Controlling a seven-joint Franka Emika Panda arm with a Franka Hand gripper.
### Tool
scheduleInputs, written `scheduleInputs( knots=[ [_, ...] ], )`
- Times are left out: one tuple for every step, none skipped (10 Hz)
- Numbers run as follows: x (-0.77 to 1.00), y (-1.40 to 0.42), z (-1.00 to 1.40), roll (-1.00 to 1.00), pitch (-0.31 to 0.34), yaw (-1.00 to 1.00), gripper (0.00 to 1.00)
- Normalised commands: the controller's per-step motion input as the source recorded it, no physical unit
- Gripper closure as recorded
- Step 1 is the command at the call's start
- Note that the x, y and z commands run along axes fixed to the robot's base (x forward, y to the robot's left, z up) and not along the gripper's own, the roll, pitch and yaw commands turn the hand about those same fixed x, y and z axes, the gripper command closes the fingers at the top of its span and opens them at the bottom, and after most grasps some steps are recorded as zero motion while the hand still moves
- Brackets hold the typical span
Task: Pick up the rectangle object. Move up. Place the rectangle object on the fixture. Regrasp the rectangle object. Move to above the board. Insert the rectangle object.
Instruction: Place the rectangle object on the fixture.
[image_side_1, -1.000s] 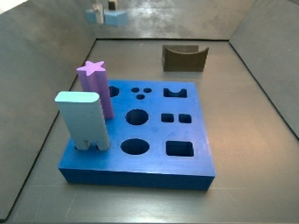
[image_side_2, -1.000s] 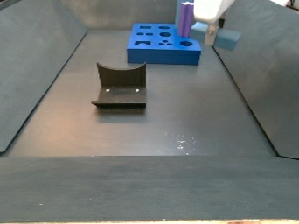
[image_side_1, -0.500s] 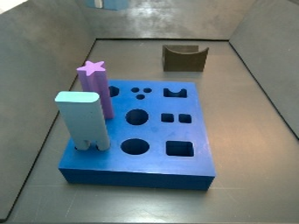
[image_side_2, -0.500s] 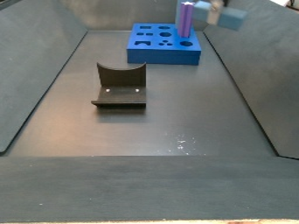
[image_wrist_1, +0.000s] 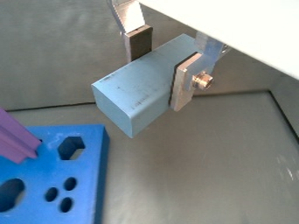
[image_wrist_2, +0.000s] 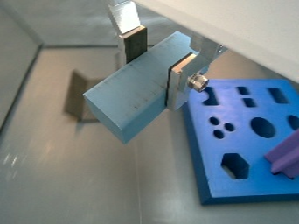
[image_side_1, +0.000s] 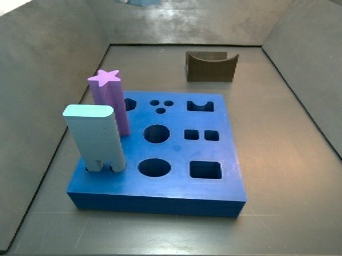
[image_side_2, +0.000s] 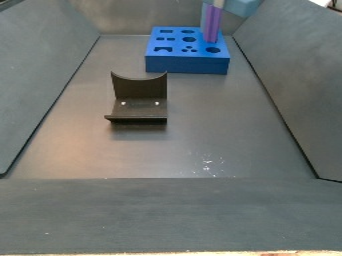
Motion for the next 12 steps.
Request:
scheduleInputs(
  knots=[
    [1.0,-0.25,0.14,-0.07,0.047,-1.0,1.0],
    [1.0,-0.21,0.13,-0.08,0.064,-1.0,1.0],
    [1.0,-0.19,0.11,-0.09,0.078,-1.0,1.0],
    [1.0,-0.17,0.1,-0.1,0.099,-1.0,1.0],
    [1.0,-0.15,0.09,-0.1,0.112,-1.0,1.0],
    [1.0,-0.13,0.08,-0.11,0.142,-1.0,1.0],
    [1.0,-0.11,0.07,-0.12,0.167,-1.0,1.0],
    [1.0,-0.09,0.06,-0.14,0.212,-1.0,1.0],
    [0.83,1.0,-0.3,-1.0,0.239,-0.45,1.0],
    [0.79,1.0,-0.3,-1.0,0.229,-0.34,1.0],
    [0.81,1.0,-0.28,-1.0,0.22,-0.33,1.0],
    [0.85,1.0,-0.25,-1.0,0.227,-0.32,1.0]
  ],
)
